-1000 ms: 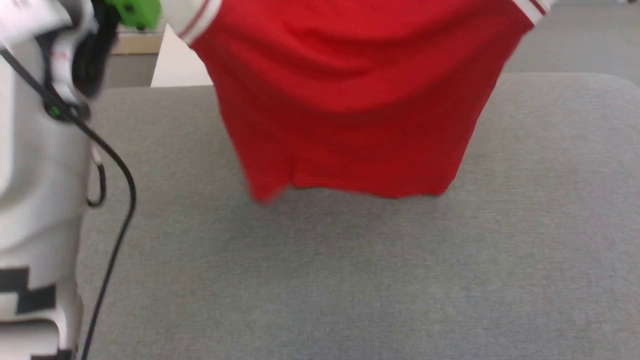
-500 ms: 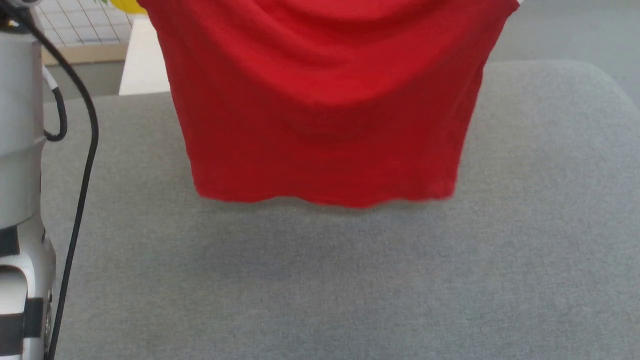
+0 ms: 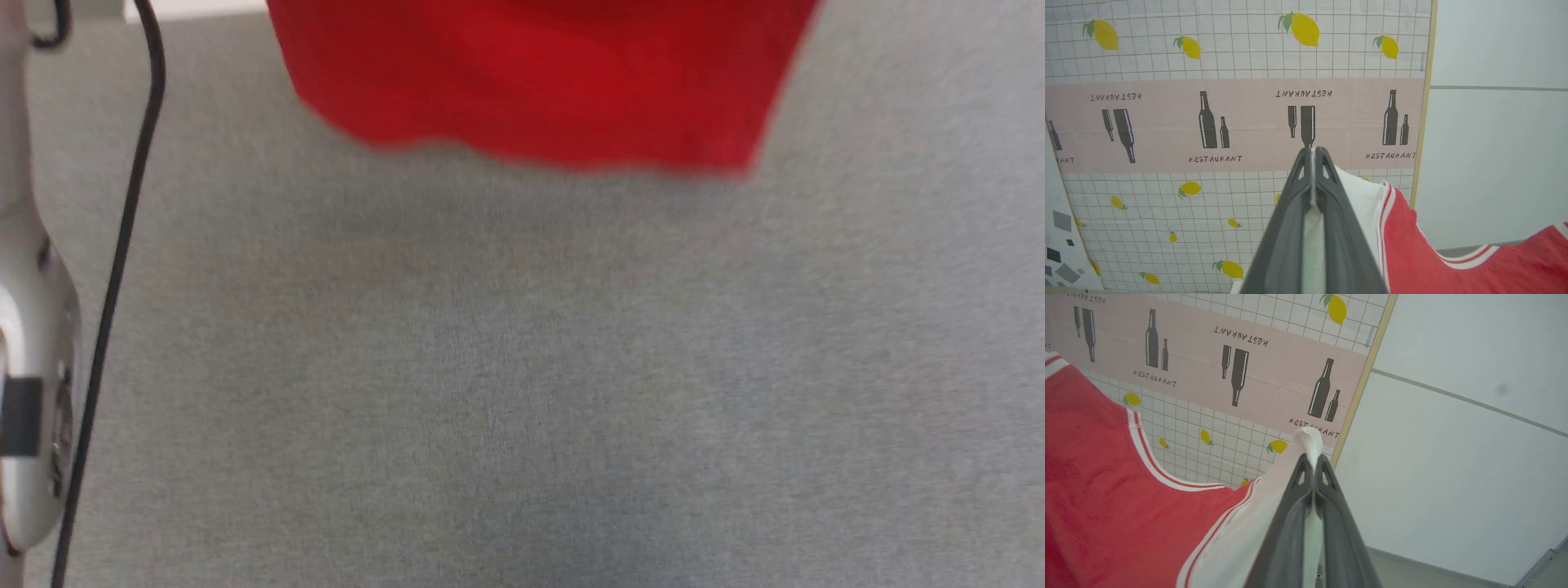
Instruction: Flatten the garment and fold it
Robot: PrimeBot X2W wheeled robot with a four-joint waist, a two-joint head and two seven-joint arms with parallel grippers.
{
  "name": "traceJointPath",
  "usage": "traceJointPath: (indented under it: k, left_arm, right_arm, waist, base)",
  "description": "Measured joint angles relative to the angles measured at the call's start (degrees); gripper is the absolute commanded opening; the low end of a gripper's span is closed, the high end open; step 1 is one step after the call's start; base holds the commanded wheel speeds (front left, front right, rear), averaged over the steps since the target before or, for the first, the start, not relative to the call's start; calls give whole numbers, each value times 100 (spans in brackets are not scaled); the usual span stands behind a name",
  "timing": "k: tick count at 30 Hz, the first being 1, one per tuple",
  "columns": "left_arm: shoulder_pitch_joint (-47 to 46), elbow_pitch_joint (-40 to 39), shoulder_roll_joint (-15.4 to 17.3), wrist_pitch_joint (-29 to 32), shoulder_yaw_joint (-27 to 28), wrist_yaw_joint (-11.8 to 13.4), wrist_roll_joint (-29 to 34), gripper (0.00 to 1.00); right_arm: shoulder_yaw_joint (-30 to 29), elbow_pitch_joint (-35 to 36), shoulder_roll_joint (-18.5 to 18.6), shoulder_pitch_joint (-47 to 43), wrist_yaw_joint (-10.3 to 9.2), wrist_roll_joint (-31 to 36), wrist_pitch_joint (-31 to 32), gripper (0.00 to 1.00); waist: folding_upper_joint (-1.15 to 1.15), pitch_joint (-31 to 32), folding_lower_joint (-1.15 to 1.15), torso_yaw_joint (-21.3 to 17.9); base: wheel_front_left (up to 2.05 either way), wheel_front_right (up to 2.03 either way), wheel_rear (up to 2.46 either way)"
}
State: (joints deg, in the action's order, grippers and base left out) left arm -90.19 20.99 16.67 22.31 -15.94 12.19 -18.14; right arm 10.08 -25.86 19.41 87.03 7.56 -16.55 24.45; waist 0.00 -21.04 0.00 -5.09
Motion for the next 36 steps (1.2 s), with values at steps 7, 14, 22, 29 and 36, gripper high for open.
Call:
traceJointPath:
  k: [7, 14, 22, 29, 36]
  left_arm:
    - [-532, 517, -73, -893, 62, 12, 132, 0]
    - [-605, 876, -80, -1588, 30, -120, 134, 0]
    - [-65, 1043, -73, -1938, -37, -428, -33, 0]
    - [968, 335, -4, -2039, -141, -793, -296, 0]
    - [2823, -1007, 155, -1885, -170, -803, -666, 0]
  right_arm:
    - [346, -468, 240, 727, 0, 116, -683, 0]
    - [719, -960, 499, 923, 0, 94, -1362, 0]
    - [1334, -1149, 733, 657, 0, -424, -1826, 0]
    - [1883, -291, 1212, -216, 0, -1416, -2053, 0]
    - [1847, 866, 1872, -1871, 0, -2170, -2150, 0]
  waist:
    - [0, -661, 0, 89]
    - [0, -1247, 1, 210]
    - [0, -1644, 1, 360]
    - [0, -1545, 0, 464]
    - [0, -1108, 0, 521]
  base:
    - [0, 0, 0]
    - [0, 0, 0]
    - [0, 0, 0]
    - [0, 0, 0]
    - [0, 0, 0]
